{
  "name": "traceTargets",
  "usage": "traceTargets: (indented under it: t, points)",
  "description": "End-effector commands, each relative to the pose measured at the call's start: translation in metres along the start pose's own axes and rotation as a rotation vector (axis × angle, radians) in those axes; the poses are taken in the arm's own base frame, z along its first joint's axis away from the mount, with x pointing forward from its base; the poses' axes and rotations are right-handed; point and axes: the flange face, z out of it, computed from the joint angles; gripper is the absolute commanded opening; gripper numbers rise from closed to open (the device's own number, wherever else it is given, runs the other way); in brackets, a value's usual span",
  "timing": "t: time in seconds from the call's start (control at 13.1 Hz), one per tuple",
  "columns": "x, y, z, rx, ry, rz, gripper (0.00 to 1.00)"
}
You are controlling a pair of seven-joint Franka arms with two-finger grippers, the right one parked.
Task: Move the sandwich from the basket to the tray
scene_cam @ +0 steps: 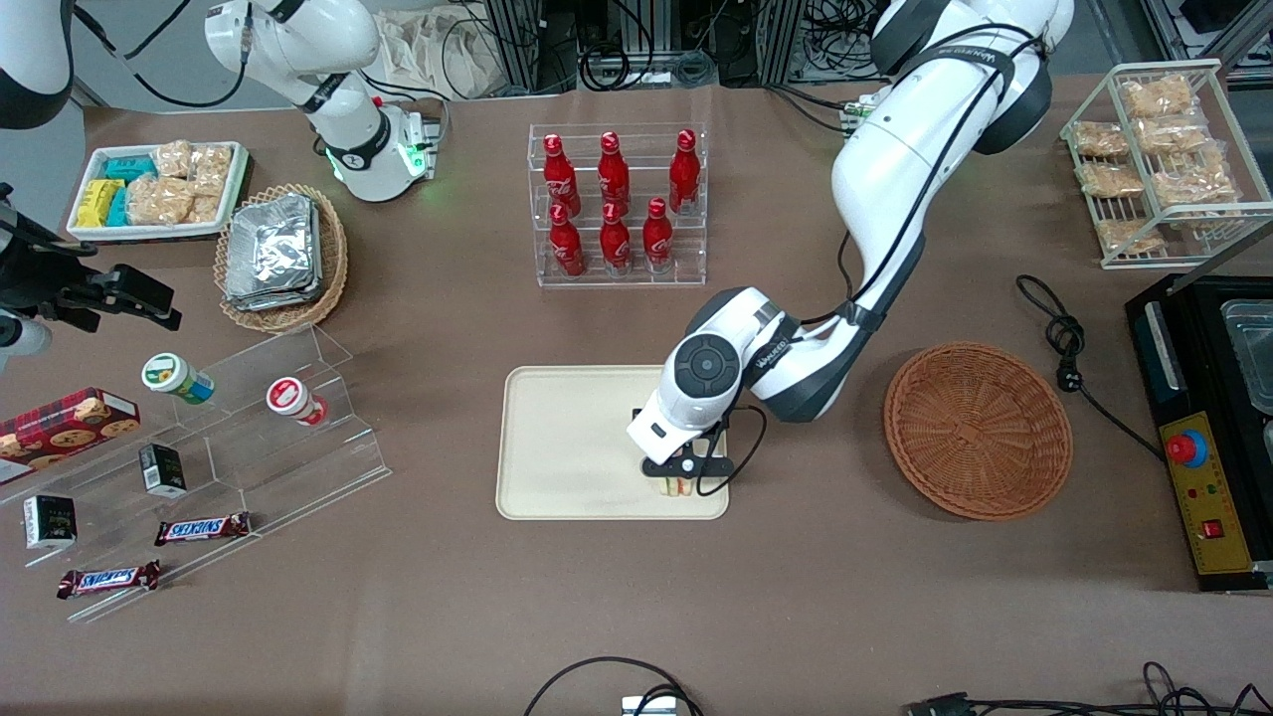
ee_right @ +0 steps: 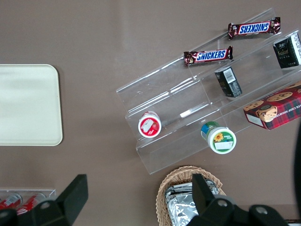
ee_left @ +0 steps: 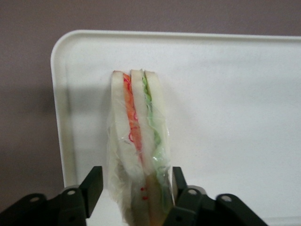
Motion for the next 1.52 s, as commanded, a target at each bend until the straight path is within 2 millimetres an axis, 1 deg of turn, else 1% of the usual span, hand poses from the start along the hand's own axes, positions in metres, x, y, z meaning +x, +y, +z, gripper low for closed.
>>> traceTargets:
  t: [0.0, 0.08, 0.15, 0.3, 0.38, 0.53, 0.61, 0.68, 0.84, 0.91, 0.99, 1.07, 1.14, 1.29, 1.37, 1.45]
  points:
    - [-0.006, -0.008, -0.041, 0.06, -0.015, -0.007, 1.0]
    - [-0.006, -0.016, -0.046, 0.09, -0.033, -0.008, 1.0]
    - [-0.009, -0.017, -0.057, 0.104, -0.035, -0.003, 1.0]
    - [-0.021, -0.019, -0.081, 0.123, -0.023, 0.007, 1.0]
    - [-0.031, -0.019, -0.093, 0.133, -0.014, 0.019, 1.0]
    - [-0.038, -0.048, -0.108, 0.161, -0.013, 0.015, 1.0]
    - [-0.045, -0.061, -0.119, 0.174, -0.011, 0.065, 1.0]
    - [-0.046, -0.082, -0.131, 0.189, -0.008, 0.092, 1.0]
    - [-0.045, -0.131, -0.153, 0.216, 0.002, 0.146, 1.0]
    - [-0.042, -0.154, -0.169, 0.222, 0.013, 0.174, 1.0]
    - [-0.034, -0.187, -0.184, 0.226, 0.016, 0.168, 1.0]
    - [-0.034, -0.208, -0.199, 0.21, 0.015, 0.176, 1.0]
    - [-0.03, -0.235, -0.212, 0.181, 0.001, 0.178, 1.0]
    - [-0.016, -0.301, -0.233, 0.138, -0.051, 0.122, 1.0]
    - [-0.009, -0.327, -0.249, 0.129, -0.049, 0.061, 1.0]
    - [-0.005, -0.351, -0.256, 0.129, -0.062, 0.023, 1.0]
